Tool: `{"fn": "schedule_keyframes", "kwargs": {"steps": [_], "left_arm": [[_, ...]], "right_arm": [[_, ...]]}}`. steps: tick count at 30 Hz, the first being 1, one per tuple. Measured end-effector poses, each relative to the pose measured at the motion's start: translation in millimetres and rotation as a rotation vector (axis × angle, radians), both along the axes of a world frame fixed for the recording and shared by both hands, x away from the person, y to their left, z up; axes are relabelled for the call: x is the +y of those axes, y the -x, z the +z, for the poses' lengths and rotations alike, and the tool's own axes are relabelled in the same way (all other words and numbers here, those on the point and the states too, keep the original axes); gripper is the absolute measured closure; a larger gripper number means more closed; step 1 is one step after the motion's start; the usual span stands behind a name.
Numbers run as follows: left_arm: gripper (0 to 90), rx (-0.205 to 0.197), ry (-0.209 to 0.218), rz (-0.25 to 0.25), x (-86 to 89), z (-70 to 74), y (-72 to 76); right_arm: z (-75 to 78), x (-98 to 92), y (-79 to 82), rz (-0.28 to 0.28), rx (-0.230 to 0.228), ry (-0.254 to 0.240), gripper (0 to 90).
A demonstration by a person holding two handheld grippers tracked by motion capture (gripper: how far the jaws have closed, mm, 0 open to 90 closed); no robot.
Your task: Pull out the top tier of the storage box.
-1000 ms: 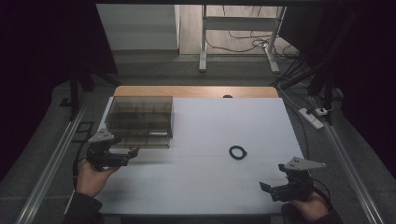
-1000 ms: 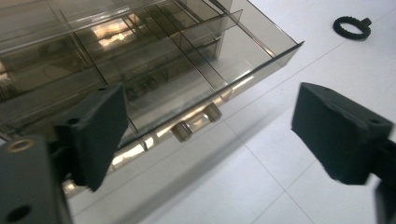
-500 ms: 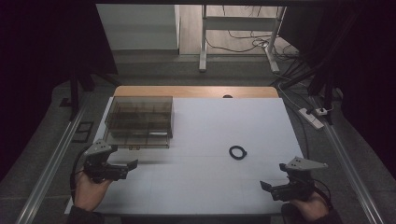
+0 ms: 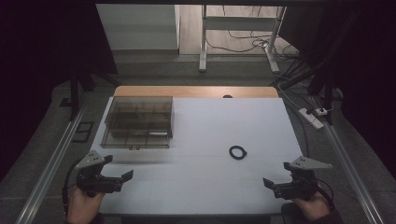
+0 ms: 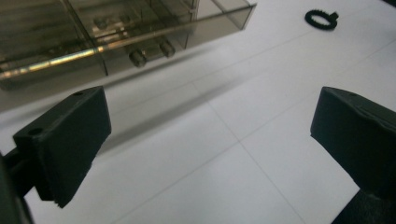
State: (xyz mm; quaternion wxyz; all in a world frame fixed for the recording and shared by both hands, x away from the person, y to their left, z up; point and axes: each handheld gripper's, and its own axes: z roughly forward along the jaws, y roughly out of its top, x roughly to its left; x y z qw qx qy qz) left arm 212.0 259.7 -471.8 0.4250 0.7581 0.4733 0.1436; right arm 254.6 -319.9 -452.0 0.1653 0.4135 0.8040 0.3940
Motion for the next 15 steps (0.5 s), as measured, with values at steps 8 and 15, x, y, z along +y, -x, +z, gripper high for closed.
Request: {"fn": "schedule_keyframes", "kwargs": {"steps": [8, 15], "left_arm": [[0.0, 0.016, 0.019, 0.002, 2.2, -3.8, 15.1], [0.0, 0.019, 0.017, 0.011, 4.1, -5.7, 23.8]], "right_arm": [[-0.3, -0.7, -0.6, -0.006, 0.008, -0.003, 0.0], [-0.6, -0.7, -0.9, 0.000, 0.011, -0.003, 0.0]]}}
